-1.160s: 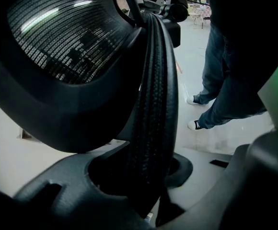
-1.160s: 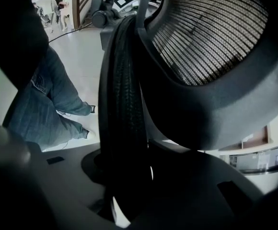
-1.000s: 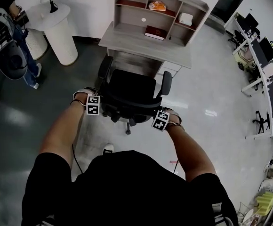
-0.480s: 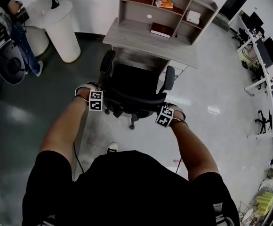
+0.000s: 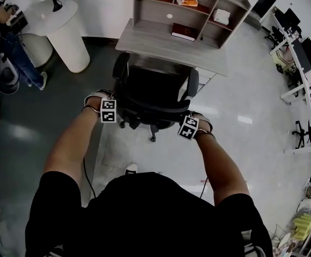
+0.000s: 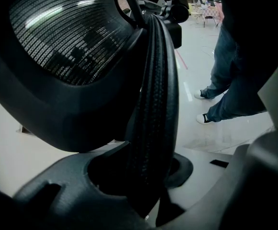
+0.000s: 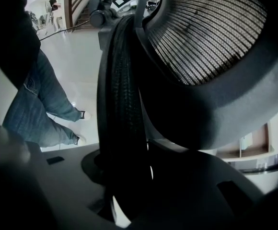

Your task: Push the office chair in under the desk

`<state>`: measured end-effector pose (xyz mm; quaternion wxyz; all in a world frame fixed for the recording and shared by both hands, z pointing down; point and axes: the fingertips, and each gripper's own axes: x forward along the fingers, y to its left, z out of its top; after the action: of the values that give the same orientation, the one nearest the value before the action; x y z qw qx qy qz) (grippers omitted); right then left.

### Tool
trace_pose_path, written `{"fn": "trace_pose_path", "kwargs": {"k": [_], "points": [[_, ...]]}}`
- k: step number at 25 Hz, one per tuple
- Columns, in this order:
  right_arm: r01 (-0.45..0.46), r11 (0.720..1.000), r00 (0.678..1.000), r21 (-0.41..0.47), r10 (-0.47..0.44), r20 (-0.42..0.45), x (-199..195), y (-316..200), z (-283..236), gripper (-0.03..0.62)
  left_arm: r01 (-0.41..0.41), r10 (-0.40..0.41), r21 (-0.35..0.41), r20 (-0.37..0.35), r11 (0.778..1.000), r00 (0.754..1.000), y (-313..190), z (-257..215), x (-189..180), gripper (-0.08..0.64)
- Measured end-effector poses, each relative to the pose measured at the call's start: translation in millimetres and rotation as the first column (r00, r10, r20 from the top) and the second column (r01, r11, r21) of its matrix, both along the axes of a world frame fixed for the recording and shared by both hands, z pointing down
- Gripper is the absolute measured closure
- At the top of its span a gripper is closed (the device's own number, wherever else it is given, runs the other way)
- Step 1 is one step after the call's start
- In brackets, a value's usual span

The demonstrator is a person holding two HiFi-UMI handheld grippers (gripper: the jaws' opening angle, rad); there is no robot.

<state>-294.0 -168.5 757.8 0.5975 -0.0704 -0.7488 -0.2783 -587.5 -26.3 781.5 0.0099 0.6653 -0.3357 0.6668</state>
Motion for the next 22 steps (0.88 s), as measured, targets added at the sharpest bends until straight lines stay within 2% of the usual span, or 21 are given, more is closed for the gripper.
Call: {"fn": "trace_pose_path", "kwargs": {"k": [12, 22], "points": [[0.01, 1.0, 1.0, 0.016, -0.011, 0.02, -15, -31, -2, 0.434, 0.02, -0.02, 0.012, -0.003, 1.0, 1.0, -24, -1, -10, 0.431], [0.008, 1.0, 0.999, 0.028, -0.01, 0.045, -21, -37, -4, 0.439, 0.017, -0.017, 0.016, -0.008, 1.0, 1.0, -30, -1, -14, 0.43]]}}
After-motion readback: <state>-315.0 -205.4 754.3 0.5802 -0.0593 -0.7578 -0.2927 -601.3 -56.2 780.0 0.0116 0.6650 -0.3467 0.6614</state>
